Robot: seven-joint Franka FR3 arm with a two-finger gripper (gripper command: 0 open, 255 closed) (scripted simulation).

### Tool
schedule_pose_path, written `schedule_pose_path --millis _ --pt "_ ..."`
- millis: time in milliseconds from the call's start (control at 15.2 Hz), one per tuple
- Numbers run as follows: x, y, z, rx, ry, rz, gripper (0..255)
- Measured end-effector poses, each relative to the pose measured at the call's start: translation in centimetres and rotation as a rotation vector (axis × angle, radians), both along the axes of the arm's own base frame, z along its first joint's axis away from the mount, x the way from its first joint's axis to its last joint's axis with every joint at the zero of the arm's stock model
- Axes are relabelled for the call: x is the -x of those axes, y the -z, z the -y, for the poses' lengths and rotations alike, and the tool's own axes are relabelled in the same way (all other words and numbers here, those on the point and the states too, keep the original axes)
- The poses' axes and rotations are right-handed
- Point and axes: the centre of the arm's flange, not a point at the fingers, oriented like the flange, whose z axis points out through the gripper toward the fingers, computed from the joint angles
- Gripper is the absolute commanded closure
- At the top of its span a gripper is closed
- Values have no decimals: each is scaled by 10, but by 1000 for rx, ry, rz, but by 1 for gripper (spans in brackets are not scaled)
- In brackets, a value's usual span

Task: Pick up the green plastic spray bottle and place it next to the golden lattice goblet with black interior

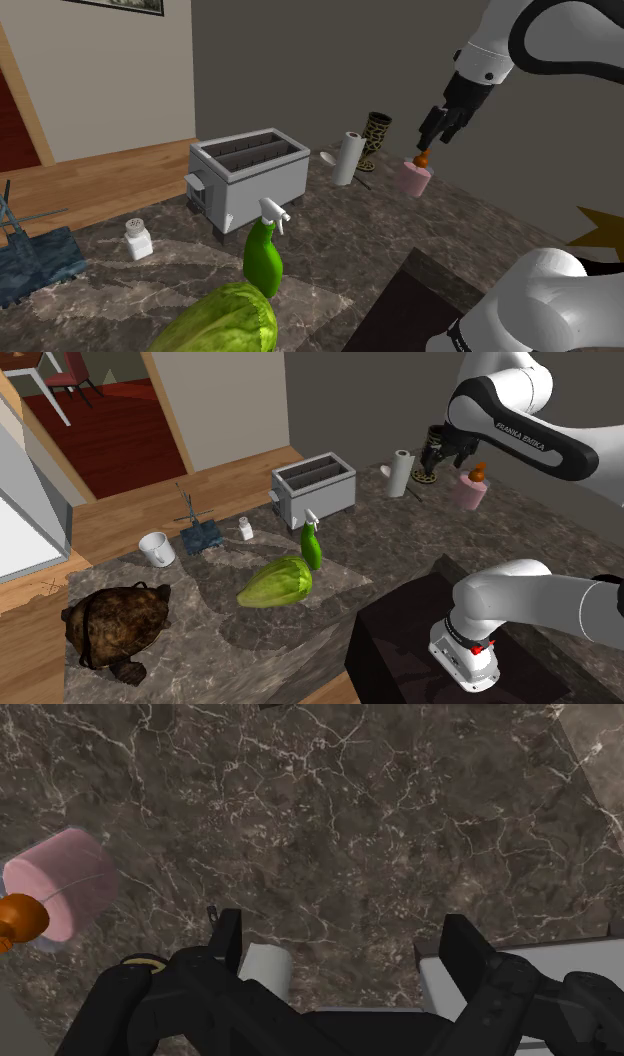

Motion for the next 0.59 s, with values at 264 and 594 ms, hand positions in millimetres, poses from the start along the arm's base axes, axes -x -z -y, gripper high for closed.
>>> schedule_pose_path --millis 264,594 --pt "-1 16 -21 -8 -18 21 0" --pt "4 52 -74 -27 -59 71 0"
